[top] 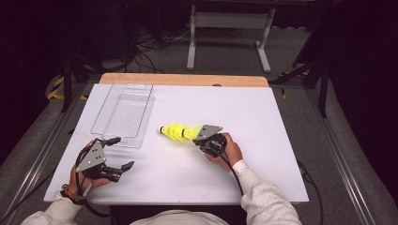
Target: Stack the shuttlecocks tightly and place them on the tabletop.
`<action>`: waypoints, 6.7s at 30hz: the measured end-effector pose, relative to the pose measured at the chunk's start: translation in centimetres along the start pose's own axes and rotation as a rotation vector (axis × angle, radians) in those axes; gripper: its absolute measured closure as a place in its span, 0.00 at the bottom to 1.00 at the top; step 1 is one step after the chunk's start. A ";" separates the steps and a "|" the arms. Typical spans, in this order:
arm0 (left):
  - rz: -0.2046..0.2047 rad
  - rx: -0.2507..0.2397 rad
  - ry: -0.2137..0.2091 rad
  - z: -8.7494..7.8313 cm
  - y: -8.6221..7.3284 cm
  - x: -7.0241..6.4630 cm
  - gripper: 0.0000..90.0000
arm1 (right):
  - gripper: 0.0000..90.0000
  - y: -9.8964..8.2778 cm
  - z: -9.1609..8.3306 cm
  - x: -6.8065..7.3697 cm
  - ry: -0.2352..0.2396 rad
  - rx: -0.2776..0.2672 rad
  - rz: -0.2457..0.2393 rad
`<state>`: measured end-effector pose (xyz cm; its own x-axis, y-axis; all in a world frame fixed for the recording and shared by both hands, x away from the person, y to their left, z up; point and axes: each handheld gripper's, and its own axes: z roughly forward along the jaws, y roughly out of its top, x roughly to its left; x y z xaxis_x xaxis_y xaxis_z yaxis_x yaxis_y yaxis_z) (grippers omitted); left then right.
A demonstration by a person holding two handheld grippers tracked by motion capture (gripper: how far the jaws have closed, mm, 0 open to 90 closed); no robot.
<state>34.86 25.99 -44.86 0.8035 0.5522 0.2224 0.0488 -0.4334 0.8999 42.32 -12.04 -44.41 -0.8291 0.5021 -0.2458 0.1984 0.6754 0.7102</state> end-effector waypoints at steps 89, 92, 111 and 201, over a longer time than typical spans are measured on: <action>-0.001 -0.004 -0.004 -0.1 0.1 -0.1 0.09 | 0.51 2.0 -2.0 0.6 -0.008 -0.154 0.036; -0.002 -0.003 -0.003 -0.1 0.0 -0.1 0.09 | 0.48 2.0 -2.3 0.6 -0.018 -0.166 0.028; -0.002 -0.002 -0.005 -0.1 0.0 -0.1 0.09 | 0.28 1.4 -4.2 1.2 -0.072 -0.222 0.015; -0.015 0.009 0.001 -0.7 -0.6 -0.3 0.04 | 0.09 -1.6 -3.1 1.9 -0.103 -0.201 0.103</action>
<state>34.19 26.58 -45.18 0.8022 0.5593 0.2089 0.0666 -0.4315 0.8996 38.75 -13.87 -43.98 -0.7502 0.6221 -0.2240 0.1623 0.5017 0.8497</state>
